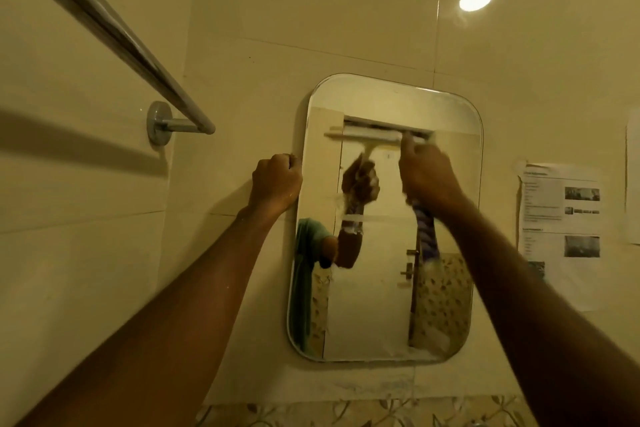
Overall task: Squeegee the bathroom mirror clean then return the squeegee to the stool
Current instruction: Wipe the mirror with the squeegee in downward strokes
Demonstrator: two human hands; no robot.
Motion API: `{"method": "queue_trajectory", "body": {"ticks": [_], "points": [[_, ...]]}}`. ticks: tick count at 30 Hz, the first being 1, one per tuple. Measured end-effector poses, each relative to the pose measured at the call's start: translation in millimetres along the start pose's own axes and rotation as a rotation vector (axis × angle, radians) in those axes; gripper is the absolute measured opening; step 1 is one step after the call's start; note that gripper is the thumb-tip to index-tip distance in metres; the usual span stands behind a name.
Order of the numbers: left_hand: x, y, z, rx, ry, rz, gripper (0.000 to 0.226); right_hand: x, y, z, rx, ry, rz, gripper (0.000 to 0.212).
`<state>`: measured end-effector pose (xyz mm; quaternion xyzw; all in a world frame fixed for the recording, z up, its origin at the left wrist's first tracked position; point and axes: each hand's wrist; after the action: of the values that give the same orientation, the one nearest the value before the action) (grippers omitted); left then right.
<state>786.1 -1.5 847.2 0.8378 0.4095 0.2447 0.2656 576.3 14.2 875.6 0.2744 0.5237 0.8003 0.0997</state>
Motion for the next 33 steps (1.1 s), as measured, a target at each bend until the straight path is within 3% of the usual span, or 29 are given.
{"method": "queue_trajectory", "body": {"ticks": [3, 5, 12, 16, 22, 30, 33], "points": [[2, 3, 2, 0.082, -0.122, 0.114, 0.048, 2, 39, 22, 0.044, -0.028, 0.001, 0.039], [6, 3, 2, 0.134, -0.213, 0.187, 0.048, -8, 30, 21, 0.022, -0.020, 0.006, 0.045], [6, 2, 3, 0.135, -0.249, 0.193, 0.043, -66, -105, -6, -0.111, 0.007, 0.169, 0.046], [1, -4, 9, 0.086, -0.147, 0.105, 0.048, -60, -124, -6, -0.126, 0.012, 0.241, 0.046], [-4, -19, 25, 0.016, 0.030, 0.055, 0.048, -26, -60, -8, -0.080, 0.068, -0.004, 0.050], [-8, -33, 31, 0.009, 0.096, 0.013, 0.046, -76, -157, -35, -0.106, -0.035, 0.120, 0.049], [-10, -39, 38, 0.012, 0.143, 0.032, 0.047, -63, -153, -31, -0.143, 0.036, 0.166, 0.049]]}}
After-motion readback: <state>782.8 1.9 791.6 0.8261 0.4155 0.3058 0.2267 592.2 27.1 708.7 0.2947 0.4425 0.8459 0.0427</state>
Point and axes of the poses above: each hand's wrist, its own y-axis towards the middle knuckle, its own x-axis out of the back of the hand, z = x × y, and after that the axes turned 15 degrees about x, right-handed
